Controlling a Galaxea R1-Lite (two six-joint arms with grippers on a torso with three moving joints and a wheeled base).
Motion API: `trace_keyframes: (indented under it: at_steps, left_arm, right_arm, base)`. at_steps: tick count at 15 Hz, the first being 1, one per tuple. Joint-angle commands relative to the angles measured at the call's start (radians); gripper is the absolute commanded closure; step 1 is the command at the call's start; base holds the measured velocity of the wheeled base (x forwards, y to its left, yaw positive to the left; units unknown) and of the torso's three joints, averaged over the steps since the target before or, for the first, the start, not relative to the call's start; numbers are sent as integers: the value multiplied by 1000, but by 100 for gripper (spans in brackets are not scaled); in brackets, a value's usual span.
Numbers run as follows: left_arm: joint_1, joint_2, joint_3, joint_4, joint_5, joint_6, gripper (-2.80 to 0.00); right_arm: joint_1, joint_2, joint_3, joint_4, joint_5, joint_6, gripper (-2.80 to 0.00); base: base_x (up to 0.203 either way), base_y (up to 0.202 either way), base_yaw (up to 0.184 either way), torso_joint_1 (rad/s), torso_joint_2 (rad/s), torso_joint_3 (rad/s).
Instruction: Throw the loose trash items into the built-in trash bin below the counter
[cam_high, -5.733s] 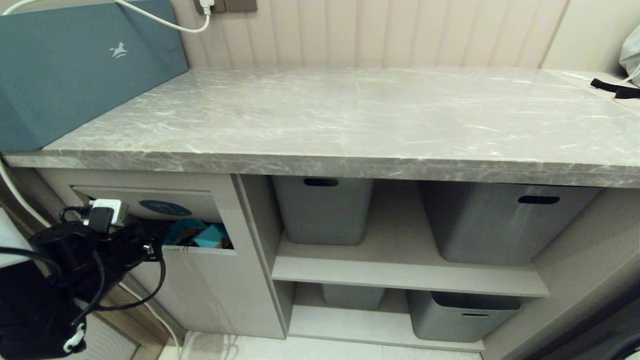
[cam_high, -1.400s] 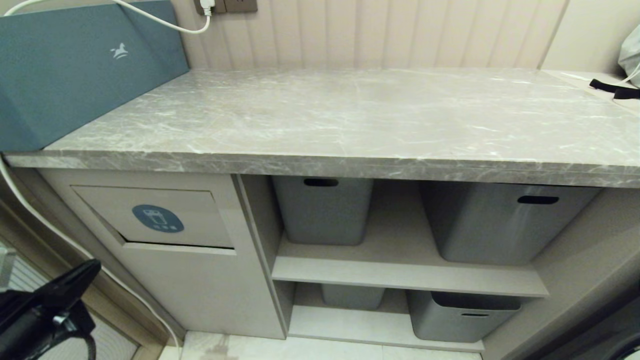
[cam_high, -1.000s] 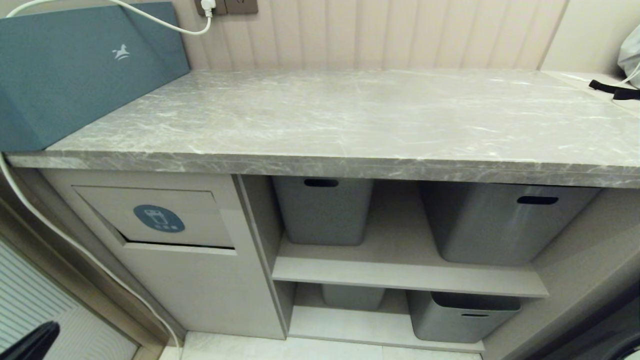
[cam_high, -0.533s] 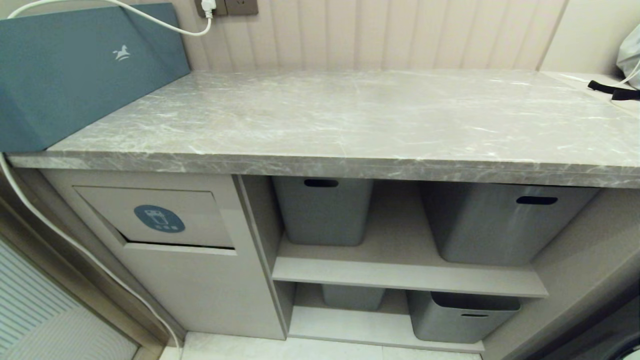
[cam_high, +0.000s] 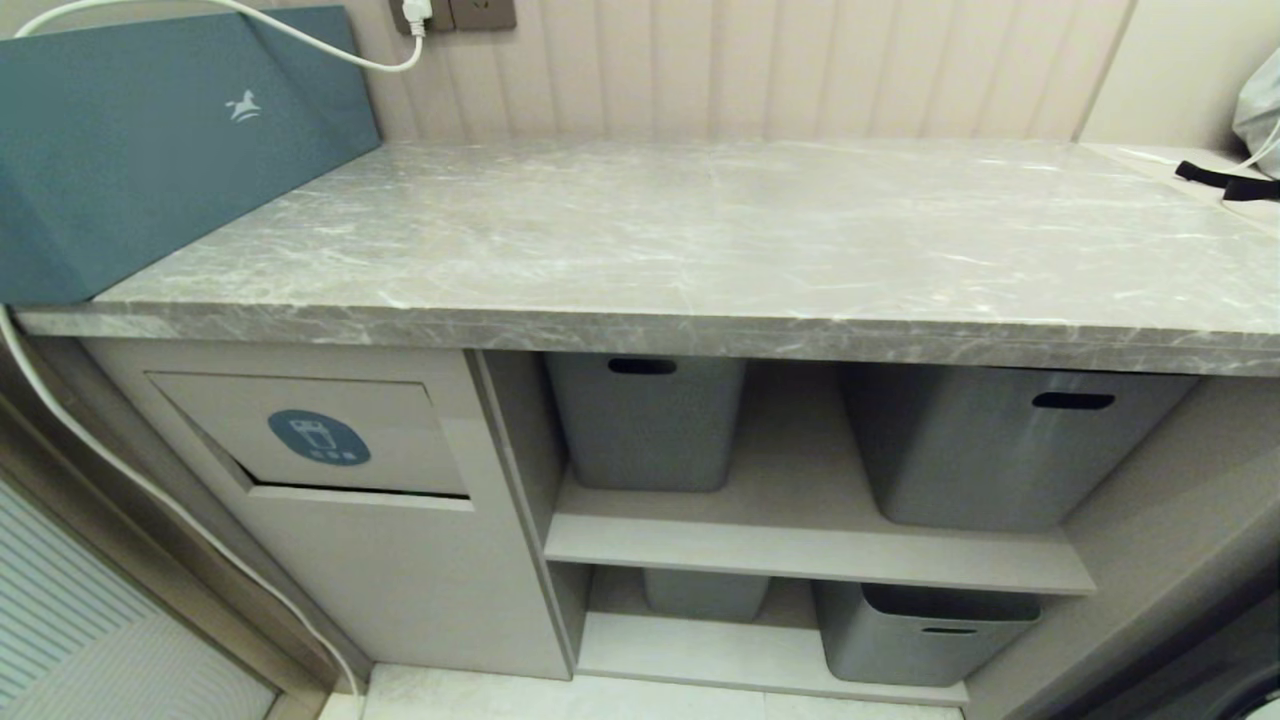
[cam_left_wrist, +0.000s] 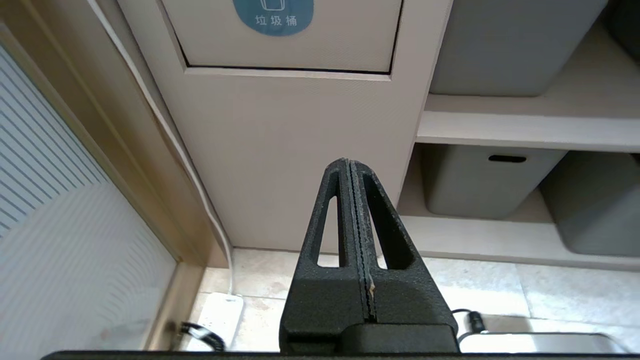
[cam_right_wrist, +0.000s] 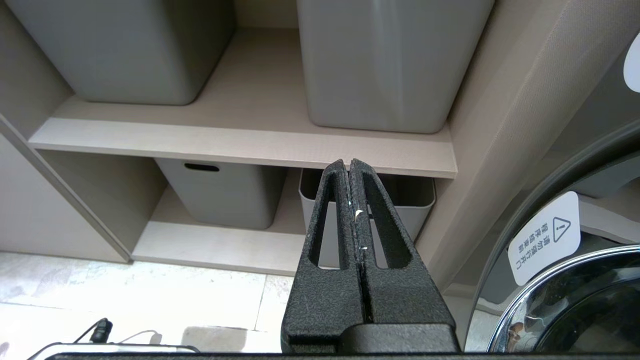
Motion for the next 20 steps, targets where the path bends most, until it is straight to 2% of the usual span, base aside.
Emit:
trace_keyframes:
  at_steps: [1,20]
  left_arm:
    - [0,-1,0,2,1,-10,0]
    - [0,-1,0,2,1,-11,0]
  right_arm:
    - [0,0,0,0,0,0,0]
    - [0,0,0,0,0,3,0]
  base:
    - [0,0,0,0,0,0]
    - [0,0,0,0,0,0]
